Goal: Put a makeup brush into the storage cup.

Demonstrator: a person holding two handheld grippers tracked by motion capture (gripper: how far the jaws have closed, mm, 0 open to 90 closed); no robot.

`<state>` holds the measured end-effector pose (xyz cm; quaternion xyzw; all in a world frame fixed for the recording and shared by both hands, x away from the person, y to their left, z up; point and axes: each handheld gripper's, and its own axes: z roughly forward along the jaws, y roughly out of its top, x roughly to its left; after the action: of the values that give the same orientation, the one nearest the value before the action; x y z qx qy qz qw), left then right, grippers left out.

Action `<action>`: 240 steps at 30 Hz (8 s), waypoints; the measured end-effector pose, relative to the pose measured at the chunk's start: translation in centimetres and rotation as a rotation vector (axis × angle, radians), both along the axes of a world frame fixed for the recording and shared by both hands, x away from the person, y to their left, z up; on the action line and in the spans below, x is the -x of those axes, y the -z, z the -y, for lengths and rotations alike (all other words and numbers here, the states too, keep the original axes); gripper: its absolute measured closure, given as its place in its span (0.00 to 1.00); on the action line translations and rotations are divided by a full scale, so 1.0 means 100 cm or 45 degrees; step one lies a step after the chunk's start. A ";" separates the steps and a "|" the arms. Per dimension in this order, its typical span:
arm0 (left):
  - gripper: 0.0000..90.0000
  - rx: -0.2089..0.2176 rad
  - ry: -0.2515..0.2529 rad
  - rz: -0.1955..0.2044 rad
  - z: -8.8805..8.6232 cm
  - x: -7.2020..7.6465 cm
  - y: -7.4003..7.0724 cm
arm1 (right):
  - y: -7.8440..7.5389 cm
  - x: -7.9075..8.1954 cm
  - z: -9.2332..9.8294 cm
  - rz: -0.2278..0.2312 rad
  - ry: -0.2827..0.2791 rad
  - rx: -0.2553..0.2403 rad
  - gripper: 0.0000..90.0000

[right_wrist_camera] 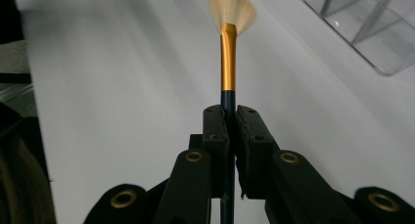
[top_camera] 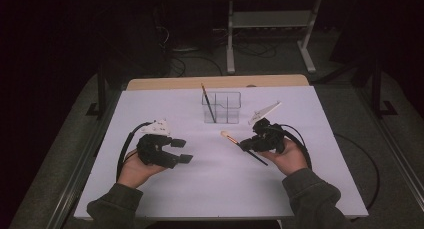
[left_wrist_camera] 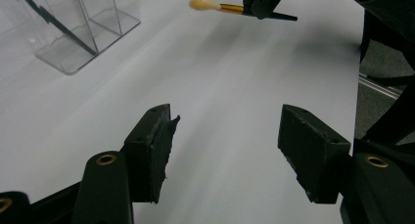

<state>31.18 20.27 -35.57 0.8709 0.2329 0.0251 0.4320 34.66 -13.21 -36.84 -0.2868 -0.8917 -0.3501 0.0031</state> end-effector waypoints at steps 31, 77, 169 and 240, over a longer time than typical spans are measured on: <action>0.38 -0.042 0.123 -0.037 0.037 -0.007 -0.010 | -0.010 0.029 -0.028 0.077 -0.234 -0.088 0.92; 0.72 0.004 0.261 -0.128 0.040 -0.009 -0.018 | -0.024 0.046 -0.052 0.269 -0.412 -0.051 0.92; 0.75 -0.103 0.384 -0.154 0.052 -0.005 -0.031 | -0.015 0.046 -0.074 0.220 -0.513 -0.004 0.92; 0.69 -0.060 0.245 -0.108 0.029 -0.001 -0.024 | -0.020 0.024 -0.039 0.160 -0.356 -0.069 0.92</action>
<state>31.24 17.37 -33.12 0.8995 0.1656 -0.0478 0.4014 32.22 -9.30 -34.86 -0.1371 -0.9117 -0.3874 0.0036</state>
